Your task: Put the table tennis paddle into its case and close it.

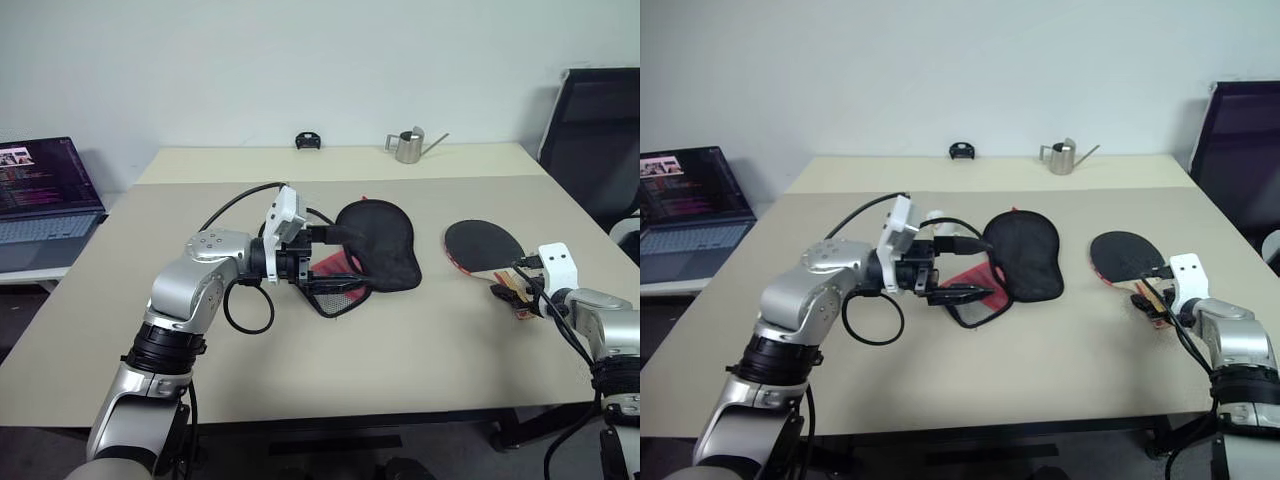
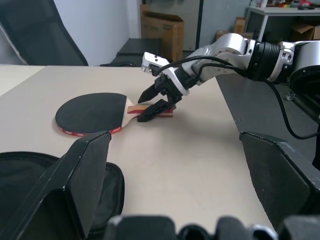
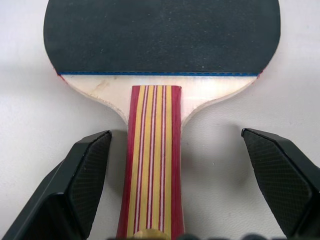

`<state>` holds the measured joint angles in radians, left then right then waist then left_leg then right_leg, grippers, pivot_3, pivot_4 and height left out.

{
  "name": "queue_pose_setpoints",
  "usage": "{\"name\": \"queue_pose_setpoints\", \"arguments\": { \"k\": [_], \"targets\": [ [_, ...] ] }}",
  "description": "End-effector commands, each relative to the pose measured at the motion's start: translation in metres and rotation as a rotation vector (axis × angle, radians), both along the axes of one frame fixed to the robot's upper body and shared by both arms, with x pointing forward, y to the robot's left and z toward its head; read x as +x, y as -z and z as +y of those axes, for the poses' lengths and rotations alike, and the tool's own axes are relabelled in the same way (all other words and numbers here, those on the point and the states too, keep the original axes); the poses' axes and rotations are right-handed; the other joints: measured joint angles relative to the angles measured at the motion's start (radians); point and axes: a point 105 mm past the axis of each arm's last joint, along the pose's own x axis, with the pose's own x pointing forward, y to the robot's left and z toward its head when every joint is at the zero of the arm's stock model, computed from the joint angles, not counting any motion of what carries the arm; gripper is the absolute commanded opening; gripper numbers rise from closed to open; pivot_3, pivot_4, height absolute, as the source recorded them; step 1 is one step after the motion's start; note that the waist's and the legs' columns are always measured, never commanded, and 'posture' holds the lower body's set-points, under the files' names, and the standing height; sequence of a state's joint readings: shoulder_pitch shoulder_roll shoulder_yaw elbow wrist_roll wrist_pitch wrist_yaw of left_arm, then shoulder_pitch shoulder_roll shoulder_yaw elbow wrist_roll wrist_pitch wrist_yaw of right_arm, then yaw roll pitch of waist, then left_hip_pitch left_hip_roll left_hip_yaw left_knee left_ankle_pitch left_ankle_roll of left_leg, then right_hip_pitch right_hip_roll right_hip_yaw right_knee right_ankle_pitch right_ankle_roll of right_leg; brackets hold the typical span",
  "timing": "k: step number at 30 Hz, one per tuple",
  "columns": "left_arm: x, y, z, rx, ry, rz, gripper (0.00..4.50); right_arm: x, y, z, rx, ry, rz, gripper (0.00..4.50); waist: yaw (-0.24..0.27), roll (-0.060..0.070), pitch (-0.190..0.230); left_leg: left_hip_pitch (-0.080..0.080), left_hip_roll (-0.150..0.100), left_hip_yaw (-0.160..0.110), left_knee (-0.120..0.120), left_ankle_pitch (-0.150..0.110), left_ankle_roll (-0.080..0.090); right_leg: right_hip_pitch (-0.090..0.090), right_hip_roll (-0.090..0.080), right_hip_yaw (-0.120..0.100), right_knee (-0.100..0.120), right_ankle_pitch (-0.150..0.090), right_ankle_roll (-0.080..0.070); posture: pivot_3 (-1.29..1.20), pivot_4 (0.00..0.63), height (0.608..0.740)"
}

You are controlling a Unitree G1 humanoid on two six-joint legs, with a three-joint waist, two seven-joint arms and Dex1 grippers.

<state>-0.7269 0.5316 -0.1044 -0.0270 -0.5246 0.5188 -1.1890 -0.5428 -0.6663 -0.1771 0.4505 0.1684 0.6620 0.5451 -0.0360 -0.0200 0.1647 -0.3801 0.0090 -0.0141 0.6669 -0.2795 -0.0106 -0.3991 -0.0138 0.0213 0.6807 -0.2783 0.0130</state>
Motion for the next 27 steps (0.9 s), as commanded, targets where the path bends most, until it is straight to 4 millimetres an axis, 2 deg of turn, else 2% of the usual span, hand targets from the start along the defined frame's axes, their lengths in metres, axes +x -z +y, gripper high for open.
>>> {"name": "queue_pose_setpoints", "arguments": {
  "k": [1,9,12,17,20,22,27],
  "targets": [
    [0.000,-0.008,0.002,-0.018,-0.007,-0.037,4.50,0.002,0.010,0.005,0.034,-0.001,0.020,4.48,-0.001,-0.001,-0.001,0.001,0.000,0.000,0.000,0.000,0.000,0.001,0.000,0.000,0.000,0.000,0.000,0.00,0.150,0.740],
    [0.000,-0.007,0.004,-0.019,-0.016,-0.035,4.50,0.011,0.016,0.019,0.036,-0.026,0.017,4.48,-0.017,-0.007,0.001,0.014,0.001,0.000,-0.002,0.000,0.000,0.014,0.001,0.001,-0.002,0.000,0.000,0.00,0.150,0.740],
    [0.001,-0.007,0.005,-0.018,-0.021,-0.035,4.50,0.014,0.018,0.029,0.028,-0.048,0.012,3.87,-0.021,-0.007,0.001,0.015,0.001,0.000,-0.002,0.000,0.000,0.014,0.002,0.001,-0.001,0.000,0.000,0.00,0.150,0.740],
    [0.001,-0.006,0.007,-0.014,-0.028,-0.036,4.50,0.014,0.021,0.038,-0.021,-0.084,0.019,2.20,-0.022,-0.010,0.000,0.015,0.002,0.000,-0.002,0.000,0.000,0.014,0.002,0.001,-0.001,0.000,0.000,0.00,0.150,0.740],
    [0.001,-0.006,0.007,-0.012,-0.032,-0.036,4.50,0.013,0.022,0.038,-0.034,-0.084,0.026,1.63,-0.022,-0.013,0.000,0.015,0.002,0.000,-0.002,0.000,0.000,0.014,0.002,0.002,-0.001,0.000,0.000,0.00,0.150,0.740],
    [0.001,-0.006,0.008,-0.010,-0.036,-0.037,4.50,0.013,0.022,0.037,-0.049,-0.083,0.031,1.40,-0.022,-0.015,0.000,0.015,0.002,0.000,-0.002,0.000,0.000,0.014,0.002,0.002,-0.001,0.000,0.000,0.00,0.150,0.740],
    [0.004,-0.005,0.013,-0.007,-0.058,-0.036,4.50,0.013,0.017,0.033,-0.066,-0.058,0.012,1.19,-0.022,-0.016,0.001,0.015,0.002,0.000,-0.002,0.000,0.000,0.014,0.002,0.002,-0.001,0.000,0.000,0.00,0.150,0.740]
  ]
}}
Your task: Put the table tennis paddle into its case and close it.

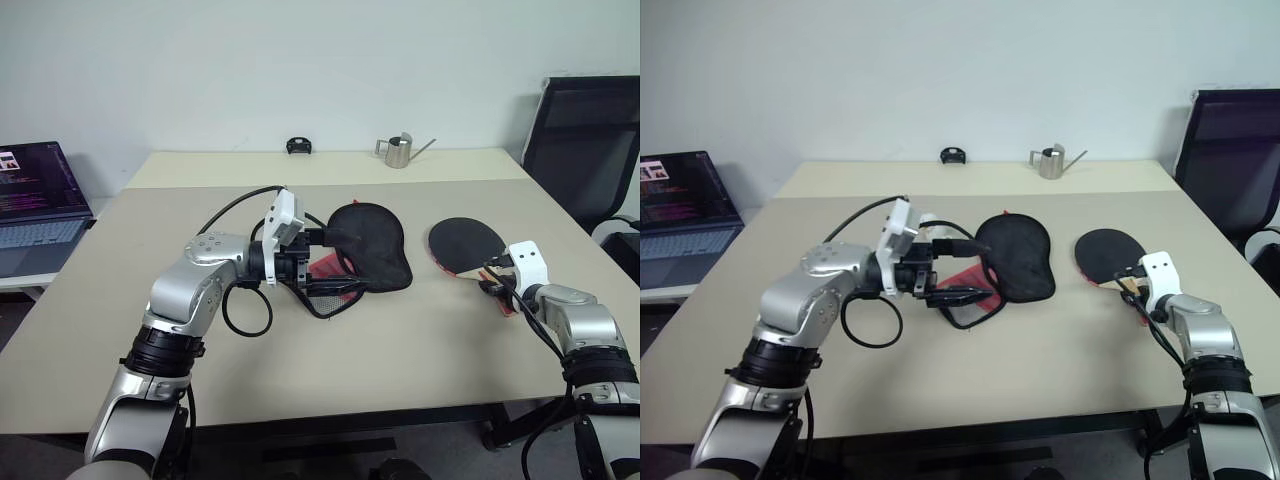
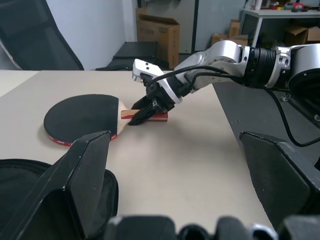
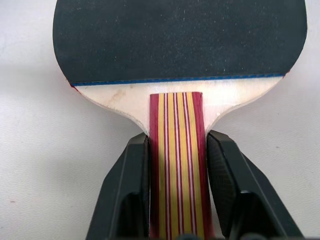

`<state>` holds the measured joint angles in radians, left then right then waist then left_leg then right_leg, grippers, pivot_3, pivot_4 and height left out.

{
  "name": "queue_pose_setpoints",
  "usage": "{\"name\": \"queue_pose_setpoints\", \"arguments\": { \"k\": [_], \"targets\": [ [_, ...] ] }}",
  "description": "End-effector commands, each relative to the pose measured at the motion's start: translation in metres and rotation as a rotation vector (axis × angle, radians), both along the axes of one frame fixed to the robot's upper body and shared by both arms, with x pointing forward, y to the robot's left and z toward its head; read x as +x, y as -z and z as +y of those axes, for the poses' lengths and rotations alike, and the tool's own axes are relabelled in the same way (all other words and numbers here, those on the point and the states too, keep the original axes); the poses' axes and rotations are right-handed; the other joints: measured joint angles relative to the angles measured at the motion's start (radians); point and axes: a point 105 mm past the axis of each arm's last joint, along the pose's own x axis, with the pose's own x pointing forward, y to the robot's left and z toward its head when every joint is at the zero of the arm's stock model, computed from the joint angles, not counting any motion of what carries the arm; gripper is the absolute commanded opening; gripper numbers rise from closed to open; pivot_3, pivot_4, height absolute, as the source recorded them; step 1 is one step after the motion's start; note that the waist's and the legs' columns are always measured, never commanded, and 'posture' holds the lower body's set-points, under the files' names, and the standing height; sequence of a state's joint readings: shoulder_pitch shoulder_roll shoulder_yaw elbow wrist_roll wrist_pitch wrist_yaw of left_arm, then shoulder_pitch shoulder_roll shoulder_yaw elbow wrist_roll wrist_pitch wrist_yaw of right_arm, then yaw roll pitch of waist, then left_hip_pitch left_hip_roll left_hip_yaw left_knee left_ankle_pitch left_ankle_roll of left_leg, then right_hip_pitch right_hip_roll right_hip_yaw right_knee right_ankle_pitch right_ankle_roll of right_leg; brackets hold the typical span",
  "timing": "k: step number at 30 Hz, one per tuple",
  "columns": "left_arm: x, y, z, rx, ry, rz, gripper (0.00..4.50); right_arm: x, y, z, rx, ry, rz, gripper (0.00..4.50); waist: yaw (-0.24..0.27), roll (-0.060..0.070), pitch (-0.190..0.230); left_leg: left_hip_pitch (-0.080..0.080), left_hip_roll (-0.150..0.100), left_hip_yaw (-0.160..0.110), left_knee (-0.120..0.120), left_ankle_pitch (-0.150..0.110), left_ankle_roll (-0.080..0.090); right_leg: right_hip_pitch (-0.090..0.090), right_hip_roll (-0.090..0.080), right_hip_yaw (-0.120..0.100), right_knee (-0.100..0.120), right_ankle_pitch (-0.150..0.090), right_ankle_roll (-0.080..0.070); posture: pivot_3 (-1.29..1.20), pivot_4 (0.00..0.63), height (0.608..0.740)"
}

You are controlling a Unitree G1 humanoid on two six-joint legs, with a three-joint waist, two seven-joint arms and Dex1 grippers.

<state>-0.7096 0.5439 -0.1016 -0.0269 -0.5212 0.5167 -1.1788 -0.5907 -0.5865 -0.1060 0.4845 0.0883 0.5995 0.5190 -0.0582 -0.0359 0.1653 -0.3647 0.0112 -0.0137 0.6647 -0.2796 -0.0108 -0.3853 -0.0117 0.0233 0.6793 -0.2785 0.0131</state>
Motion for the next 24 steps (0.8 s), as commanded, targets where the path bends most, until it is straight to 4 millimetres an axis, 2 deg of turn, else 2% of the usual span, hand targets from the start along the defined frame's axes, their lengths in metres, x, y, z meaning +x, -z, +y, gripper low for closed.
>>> {"name": "queue_pose_setpoints", "arguments": {
  "k": [1,5,13,16,24],
  "targets": [
    [0.003,-0.009,0.012,-0.014,-0.047,-0.043,4.50,-0.001,0.004,0.001,0.009,0.021,0.005,1.19,0.000,0.000,0.000,0.000,0.000,0.000,0.000,0.000,0.000,0.000,0.000,0.000,0.000,0.000,0.000,0.00,0.150,0.740],
    [0.008,-0.007,0.029,-0.013,-0.118,-0.037,4.50,0.001,-0.018,0.001,0.058,0.039,-0.048,1.19,0.000,0.001,0.003,0.000,0.000,0.000,0.000,0.000,0.000,-0.001,0.000,0.000,0.000,0.000,0.000,0.00,0.150,0.740],
    [0.009,-0.006,0.055,-0.009,-0.216,-0.035,4.50,0.003,-0.047,0.011,0.108,0.022,-0.103,1.17,0.003,0.007,0.009,-0.009,0.000,-0.001,-0.002,0.000,0.000,-0.008,-0.001,-0.001,-0.001,0.000,-0.001,0.00,0.150,0.740],
    [0.009,-0.006,0.062,-0.010,-0.242,-0.033,4.50,0.006,-0.060,0.023,0.117,-0.010,-0.130,1.17,0.005,0.008,0.010,-0.022,0.000,-0.001,-0.001,0.000,0.000,-0.021,-0.001,-0.002,0.001,0.000,-0.001,0.00,0.150,0.740],
    [0.007,-0.005,0.073,-0.010,-0.289,-0.032,4.50,0.010,-0.090,0.065,0.173,-0.101,-0.173,1.16,0.014,0.009,0.010,-0.029,-0.001,-0.003,-0.001,0.000,0.000,-0.027,-0.003,-0.005,0.000,0.000,-0.001,0.00,0.150,0.740]
  ]
}}
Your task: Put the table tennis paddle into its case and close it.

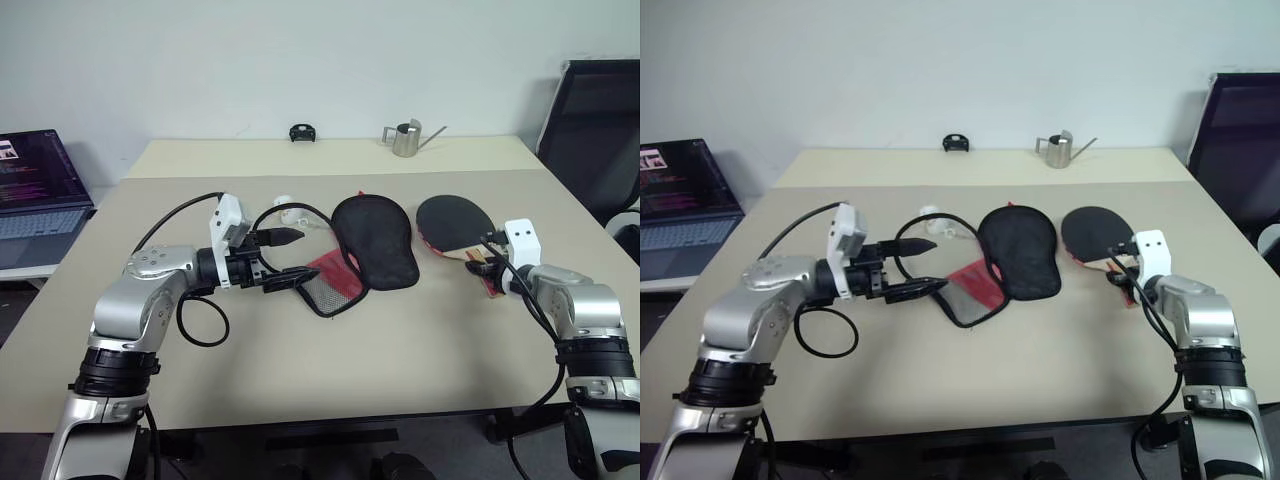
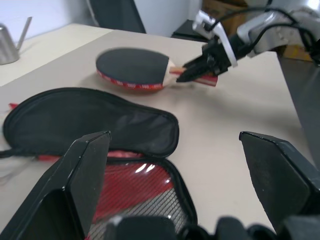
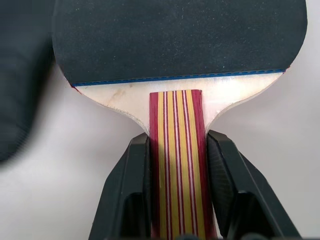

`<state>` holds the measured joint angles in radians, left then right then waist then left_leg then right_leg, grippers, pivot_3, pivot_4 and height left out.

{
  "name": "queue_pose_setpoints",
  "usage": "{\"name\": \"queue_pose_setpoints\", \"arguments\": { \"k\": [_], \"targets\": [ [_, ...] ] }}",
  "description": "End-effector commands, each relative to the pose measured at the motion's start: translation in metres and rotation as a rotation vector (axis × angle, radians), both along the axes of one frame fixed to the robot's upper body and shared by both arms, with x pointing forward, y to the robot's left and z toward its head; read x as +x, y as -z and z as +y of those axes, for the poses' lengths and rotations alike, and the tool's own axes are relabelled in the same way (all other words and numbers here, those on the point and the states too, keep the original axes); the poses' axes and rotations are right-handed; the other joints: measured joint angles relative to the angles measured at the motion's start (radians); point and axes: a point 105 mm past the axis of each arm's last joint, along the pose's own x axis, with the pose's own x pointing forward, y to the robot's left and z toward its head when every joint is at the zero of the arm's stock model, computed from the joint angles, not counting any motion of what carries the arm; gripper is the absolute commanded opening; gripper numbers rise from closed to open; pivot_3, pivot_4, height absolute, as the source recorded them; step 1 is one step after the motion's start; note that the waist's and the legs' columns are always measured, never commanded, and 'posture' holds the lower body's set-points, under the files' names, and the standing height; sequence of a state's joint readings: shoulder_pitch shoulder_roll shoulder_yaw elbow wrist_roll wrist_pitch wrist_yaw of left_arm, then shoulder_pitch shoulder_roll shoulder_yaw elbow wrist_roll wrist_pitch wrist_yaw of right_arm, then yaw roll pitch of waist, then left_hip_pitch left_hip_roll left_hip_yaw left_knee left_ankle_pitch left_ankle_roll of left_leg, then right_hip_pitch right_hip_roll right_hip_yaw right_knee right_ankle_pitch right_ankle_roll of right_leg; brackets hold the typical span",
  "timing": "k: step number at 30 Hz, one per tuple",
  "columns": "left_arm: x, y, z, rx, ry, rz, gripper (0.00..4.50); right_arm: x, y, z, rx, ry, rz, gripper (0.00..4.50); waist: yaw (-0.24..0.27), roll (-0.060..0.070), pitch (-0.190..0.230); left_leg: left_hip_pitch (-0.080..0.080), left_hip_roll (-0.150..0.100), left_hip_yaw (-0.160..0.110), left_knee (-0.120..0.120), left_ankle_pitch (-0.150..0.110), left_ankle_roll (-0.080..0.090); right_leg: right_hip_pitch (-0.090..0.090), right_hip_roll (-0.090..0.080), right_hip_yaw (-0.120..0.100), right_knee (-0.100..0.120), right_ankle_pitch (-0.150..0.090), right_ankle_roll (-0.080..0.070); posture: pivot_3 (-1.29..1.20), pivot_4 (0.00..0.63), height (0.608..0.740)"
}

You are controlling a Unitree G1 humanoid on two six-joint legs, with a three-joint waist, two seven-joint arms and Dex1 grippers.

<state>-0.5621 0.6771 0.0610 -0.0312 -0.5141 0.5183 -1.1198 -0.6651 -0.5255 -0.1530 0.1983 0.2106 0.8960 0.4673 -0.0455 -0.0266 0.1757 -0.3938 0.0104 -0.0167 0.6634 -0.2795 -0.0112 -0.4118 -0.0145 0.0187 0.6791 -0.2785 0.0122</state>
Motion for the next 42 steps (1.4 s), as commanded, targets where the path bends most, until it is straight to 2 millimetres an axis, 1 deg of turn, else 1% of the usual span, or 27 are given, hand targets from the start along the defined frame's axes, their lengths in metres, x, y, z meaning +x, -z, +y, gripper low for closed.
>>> {"name": "queue_pose_setpoints", "arguments": {
  "k": [1,4,10,13,16,23,28,42],
  "targets": [
    [-0.004,-0.015,0.003,-0.017,-0.009,-0.058,4.50,0.004,-0.036,0.021,0.024,-0.040,-0.101,1.16,0.003,0.000,0.000,0.000,0.000,0.000,0.000,0.000,0.000,0.000,0.000,0.000,0.000,0.000,0.000,0.00,0.150,0.740],
    [-0.005,-0.014,0.003,-0.020,-0.014,-0.058,4.50,0.004,-0.040,0.038,0.047,-0.059,-0.104,1.16,0.013,0.000,0.000,0.000,0.000,-0.001,0.001,0.000,0.000,0.000,0.000,-0.001,0.000,0.000,0.000,0.00,0.150,0.740],
    [-0.005,-0.014,0.003,-0.026,-0.025,-0.059,4.50,0.004,-0.032,0.091,0.108,-0.104,-0.083,1.16,0.013,0.000,0.000,-0.001,0.000,-0.001,0.001,0.000,0.000,-0.001,0.000,-0.001,0.001,0.000,0.000,0.00,0.150,0.740],
    [-0.004,-0.014,0.003,-0.028,-0.028,-0.060,4.50,0.009,-0.029,0.106,0.126,-0.106,-0.079,1.16,0.014,0.000,0.000,-0.002,0.000,-0.001,0.001,0.000,0.000,-0.001,-0.001,-0.001,0.001,0.000,0.000,0.00,0.150,0.740],
    [-0.004,-0.014,0.003,-0.025,-0.028,-0.064,4.50,0.019,-0.027,0.119,0.166,-0.090,-0.070,1.16,0.013,0.000,0.000,-0.004,-0.001,-0.001,0.001,0.001,-0.001,-0.004,-0.001,-0.002,0.001,0.000,0.000,0.00,0.150,0.740],
    [-0.004,-0.015,0.003,-0.023,-0.030,-0.070,4.50,0.035,-0.020,0.124,0.149,-0.062,-0.071,1.16,0.013,0.000,0.000,-0.006,-0.001,-0.001,0.001,0.001,-0.002,-0.006,-0.002,-0.001,0.001,0.000,0.000,0.00,0.150,0.740],
    [-0.003,-0.015,0.004,-0.024,-0.035,-0.073,4.50,0.045,-0.008,0.126,0.127,-0.045,-0.052,1.16,0.012,0.000,0.000,-0.006,-0.001,0.000,0.001,0.001,-0.002,-0.007,-0.002,-0.001,0.002,0.000,0.000,0.00,0.150,0.740],
    [-0.003,-0.015,0.004,-0.024,-0.042,-0.078,4.50,0.050,-0.001,0.141,0.111,-0.072,-0.044,1.16,0.011,0.000,0.000,-0.006,-0.001,0.000,0.001,0.002,-0.003,-0.008,-0.002,-0.001,0.003,0.000,-0.001,0.00,0.150,0.740]
  ]
}}
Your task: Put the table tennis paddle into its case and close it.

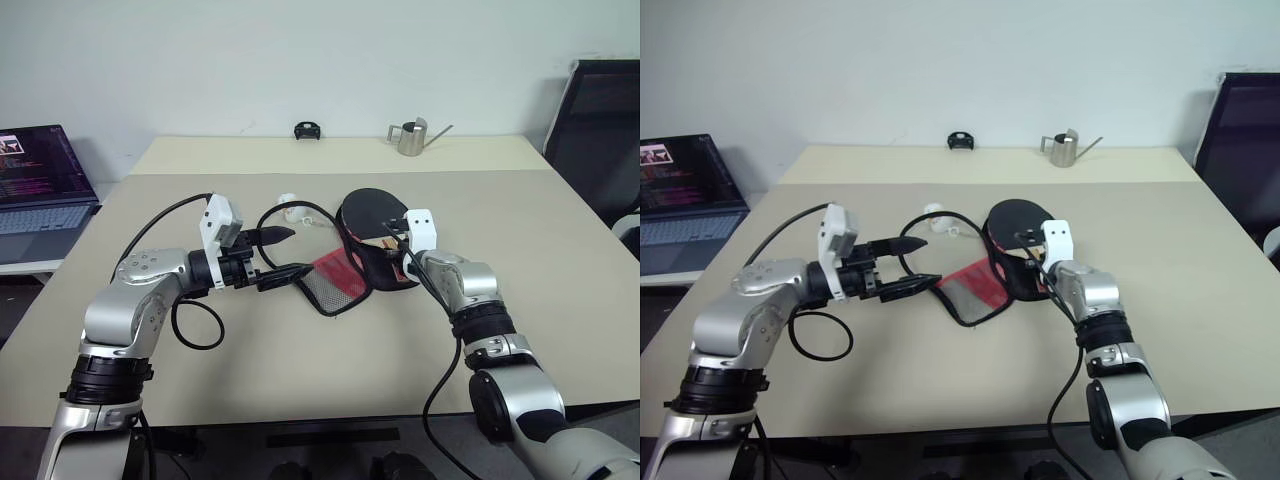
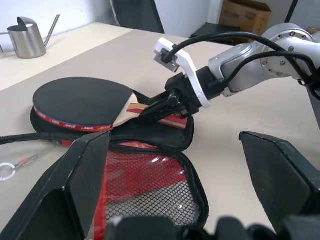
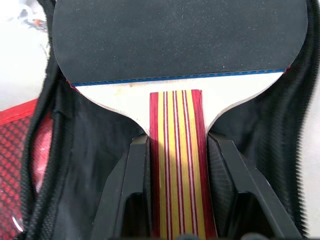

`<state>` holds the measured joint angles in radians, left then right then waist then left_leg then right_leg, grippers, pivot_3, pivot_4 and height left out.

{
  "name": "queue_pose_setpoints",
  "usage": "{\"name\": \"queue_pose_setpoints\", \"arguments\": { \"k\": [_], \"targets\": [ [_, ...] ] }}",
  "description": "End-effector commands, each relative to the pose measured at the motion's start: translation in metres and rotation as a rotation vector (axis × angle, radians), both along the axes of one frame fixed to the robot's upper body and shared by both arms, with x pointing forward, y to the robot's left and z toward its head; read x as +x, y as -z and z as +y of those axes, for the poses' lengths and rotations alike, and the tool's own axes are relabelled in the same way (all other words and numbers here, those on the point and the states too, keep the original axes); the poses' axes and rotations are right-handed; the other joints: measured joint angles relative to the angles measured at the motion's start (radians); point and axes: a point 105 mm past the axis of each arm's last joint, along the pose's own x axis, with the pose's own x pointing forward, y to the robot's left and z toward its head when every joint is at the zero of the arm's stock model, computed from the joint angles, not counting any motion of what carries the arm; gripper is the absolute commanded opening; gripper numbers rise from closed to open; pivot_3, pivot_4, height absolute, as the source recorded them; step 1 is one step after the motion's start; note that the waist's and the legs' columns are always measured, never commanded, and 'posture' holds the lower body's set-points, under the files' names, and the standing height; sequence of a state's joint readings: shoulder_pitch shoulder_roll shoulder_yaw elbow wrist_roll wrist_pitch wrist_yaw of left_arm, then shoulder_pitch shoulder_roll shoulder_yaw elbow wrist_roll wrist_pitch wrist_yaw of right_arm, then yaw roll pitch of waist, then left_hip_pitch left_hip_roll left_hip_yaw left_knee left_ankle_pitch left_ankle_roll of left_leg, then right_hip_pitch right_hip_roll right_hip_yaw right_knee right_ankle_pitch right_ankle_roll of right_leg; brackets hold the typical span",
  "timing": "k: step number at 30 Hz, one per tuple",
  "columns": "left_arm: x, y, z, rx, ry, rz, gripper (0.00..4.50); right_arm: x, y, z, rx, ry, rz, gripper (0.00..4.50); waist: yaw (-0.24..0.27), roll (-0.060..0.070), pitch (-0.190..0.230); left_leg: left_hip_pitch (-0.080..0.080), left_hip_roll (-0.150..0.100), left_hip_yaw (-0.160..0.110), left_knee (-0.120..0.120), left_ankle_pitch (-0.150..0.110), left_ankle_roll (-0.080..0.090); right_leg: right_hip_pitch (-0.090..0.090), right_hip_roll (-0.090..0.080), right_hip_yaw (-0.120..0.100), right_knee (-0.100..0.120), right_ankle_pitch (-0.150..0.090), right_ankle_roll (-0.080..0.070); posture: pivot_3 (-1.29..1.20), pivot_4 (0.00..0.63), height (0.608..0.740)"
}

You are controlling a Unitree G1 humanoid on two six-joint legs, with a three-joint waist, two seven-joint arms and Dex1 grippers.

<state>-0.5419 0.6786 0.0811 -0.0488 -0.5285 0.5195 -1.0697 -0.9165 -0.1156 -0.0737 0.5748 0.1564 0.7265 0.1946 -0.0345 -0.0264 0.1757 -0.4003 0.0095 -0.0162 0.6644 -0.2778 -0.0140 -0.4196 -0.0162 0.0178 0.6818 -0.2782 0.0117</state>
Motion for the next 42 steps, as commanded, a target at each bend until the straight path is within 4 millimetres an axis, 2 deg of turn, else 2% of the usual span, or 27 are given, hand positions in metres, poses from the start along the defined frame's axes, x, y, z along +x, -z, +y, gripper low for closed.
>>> {"name": "queue_pose_setpoints", "arguments": {
  "k": [1,12,22,26,29,33,38,42],
  "targets": [
    [-0.005,-0.014,-0.001,-0.002,0.009,-0.067,4.50,0.006,-0.023,0.007,-0.003,-0.017,-0.082,1.16,0.000,0.000,0.000,0.000,0.000,0.000,0.000,0.000,0.000,0.000,0.000,0.000,0.000,0.000,0.000,0.00,0.150,0.740],
    [-0.005,-0.013,-0.001,-0.002,0.009,-0.066,4.50,0.003,-0.015,0.004,-0.030,-0.008,-0.061,1.16,0.000,0.000,0.000,0.000,0.000,0.000,0.000,0.001,-0.001,0.000,0.000,0.000,0.000,0.000,0.000,0.00,0.150,0.740],
    [-0.005,-0.013,-0.001,0.000,0.009,-0.066,4.50,0.002,-0.014,0.003,-0.056,0.005,-0.076,4.47,0.000,0.000,0.000,0.000,0.000,0.000,0.000,0.001,-0.001,0.000,0.000,0.000,0.001,0.000,0.000,0.00,0.150,0.740],
    [-0.005,-0.013,0.001,-0.002,-0.001,-0.066,4.50,-0.004,-0.025,0.012,-0.023,-0.031,-0.103,4.47,0.000,0.000,0.000,0.000,0.000,0.000,0.000,0.001,-0.001,0.000,0.000,0.000,0.001,0.000,0.000,0.00,0.150,0.740],
    [-0.004,-0.013,0.006,-0.007,-0.022,-0.065,4.50,-0.015,-0.043,0.022,0.042,-0.099,-0.139,4.47,0.000,0.000,0.000,0.000,0.000,0.000,0.000,0.001,-0.001,0.000,0.000,0.000,0.001,0.000,0.000,0.00,0.150,0.740],
    [-0.003,-0.012,0.011,-0.017,-0.059,-0.069,4.50,-0.033,-0.060,0.025,0.053,-0.182,-0.191,4.47,0.002,0.000,0.000,0.000,0.000,0.000,0.000,0.001,-0.001,0.000,0.000,0.000,0.001,0.000,0.000,0.00,0.150,0.740],
    [0.010,-0.009,0.027,-0.040,-0.183,-0.089,4.50,-0.062,-0.078,0.007,0.003,-0.306,-0.253,4.47,0.006,0.000,0.000,0.000,0.000,-0.001,0.001,0.001,-0.001,0.000,0.000,-0.001,0.001,0.000,0.000,0.00,0.150,0.740],
    [0.013,-0.006,0.033,-0.049,-0.222,-0.085,4.50,-0.071,-0.086,-0.005,-0.023,-0.341,-0.264,4.47,0.003,0.000,0.000,0.000,-0.001,-0.001,0.001,0.001,-0.001,0.000,-0.001,-0.001,0.001,0.000,0.000,0.00,0.150,0.740]
  ]
}}
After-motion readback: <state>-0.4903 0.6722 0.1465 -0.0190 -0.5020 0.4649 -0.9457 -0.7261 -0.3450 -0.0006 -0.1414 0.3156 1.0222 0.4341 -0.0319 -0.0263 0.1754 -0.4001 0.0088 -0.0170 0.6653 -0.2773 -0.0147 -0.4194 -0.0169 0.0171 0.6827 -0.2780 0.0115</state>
